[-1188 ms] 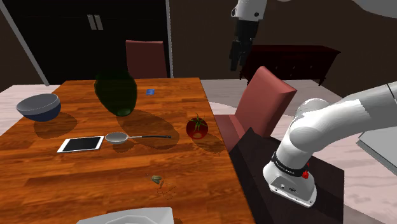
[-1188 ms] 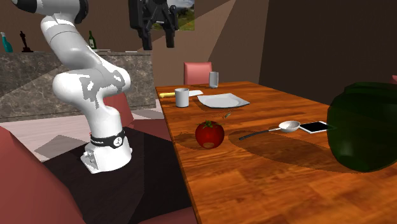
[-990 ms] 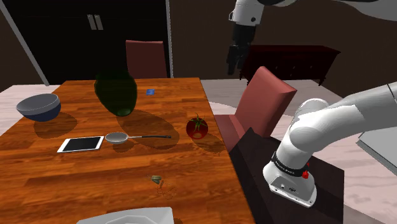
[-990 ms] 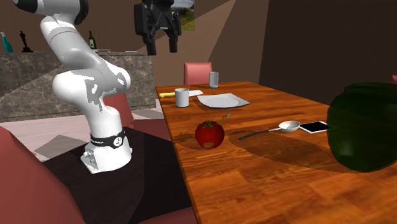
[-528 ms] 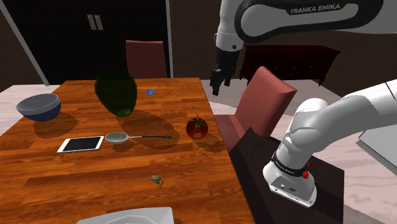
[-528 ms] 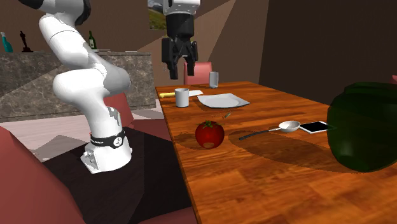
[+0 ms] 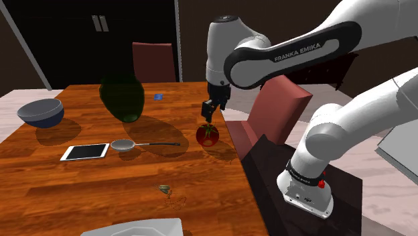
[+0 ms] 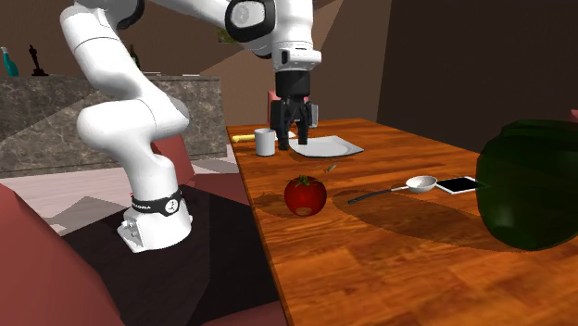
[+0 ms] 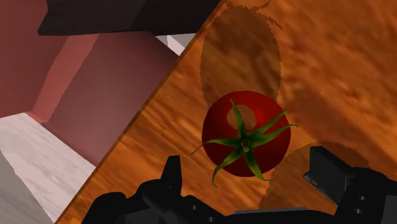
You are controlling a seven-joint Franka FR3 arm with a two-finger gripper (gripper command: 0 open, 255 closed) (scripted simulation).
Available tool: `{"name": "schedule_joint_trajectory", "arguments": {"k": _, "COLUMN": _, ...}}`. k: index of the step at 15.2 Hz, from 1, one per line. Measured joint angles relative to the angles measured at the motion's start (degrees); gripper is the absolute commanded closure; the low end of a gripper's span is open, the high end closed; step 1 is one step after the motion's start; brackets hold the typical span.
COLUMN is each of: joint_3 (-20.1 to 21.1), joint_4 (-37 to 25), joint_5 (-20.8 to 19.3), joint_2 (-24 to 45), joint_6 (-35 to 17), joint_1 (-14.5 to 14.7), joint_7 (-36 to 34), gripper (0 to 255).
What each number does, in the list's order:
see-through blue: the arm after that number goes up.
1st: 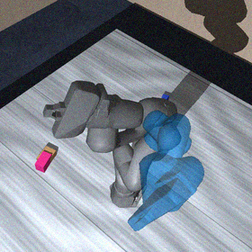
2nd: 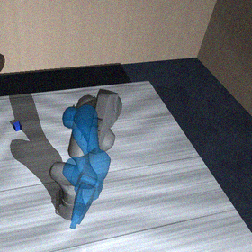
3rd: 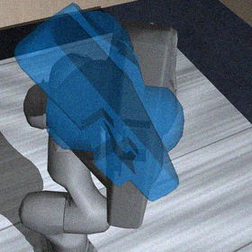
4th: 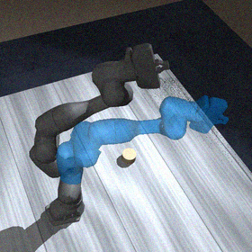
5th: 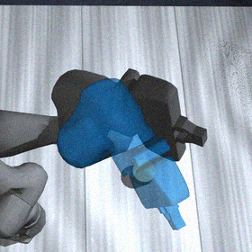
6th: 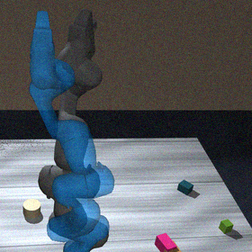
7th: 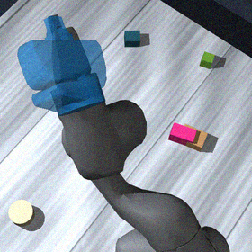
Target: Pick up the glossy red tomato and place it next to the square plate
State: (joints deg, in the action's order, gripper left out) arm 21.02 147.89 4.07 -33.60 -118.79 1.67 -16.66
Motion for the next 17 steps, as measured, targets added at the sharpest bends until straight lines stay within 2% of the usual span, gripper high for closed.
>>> {"name": "schedule_joint_trajectory", "arguments": {"k": 2, "joint_3": 2.4, "joint_4": 1.0, "joint_5": -0.8, "joint_2": 2.4, "joint_6": -3.6, "joint_1": -0.4, "joint_7": -2.7, "gripper": 0}}
{"name": "schedule_joint_trajectory", "arguments": {"k": 9, "joint_3": 4.1, "joint_4": 3.3, "joint_5": -2.1, "joint_2": 6.6, "joint_6": -10.2, "joint_1": -1.6, "joint_7": -4.4, "gripper": 0}}
{"name": "schedule_joint_trajectory", "arguments": {"k": 16, "joint_3": 4.2, "joint_4": 3.9, "joint_5": -2.3, "joint_2": 7.3, "joint_6": -11.5, "joint_1": -1.9, "joint_7": -4.6, "gripper": 0}}
{"name": "schedule_joint_trajectory", "arguments": {"k": 17, "joint_3": 4.2, "joint_4": 3.9, "joint_5": -2.3, "joint_2": 7.3, "joint_6": -11.5, "joint_1": -1.9, "joint_7": -4.6, "gripper": 255}}
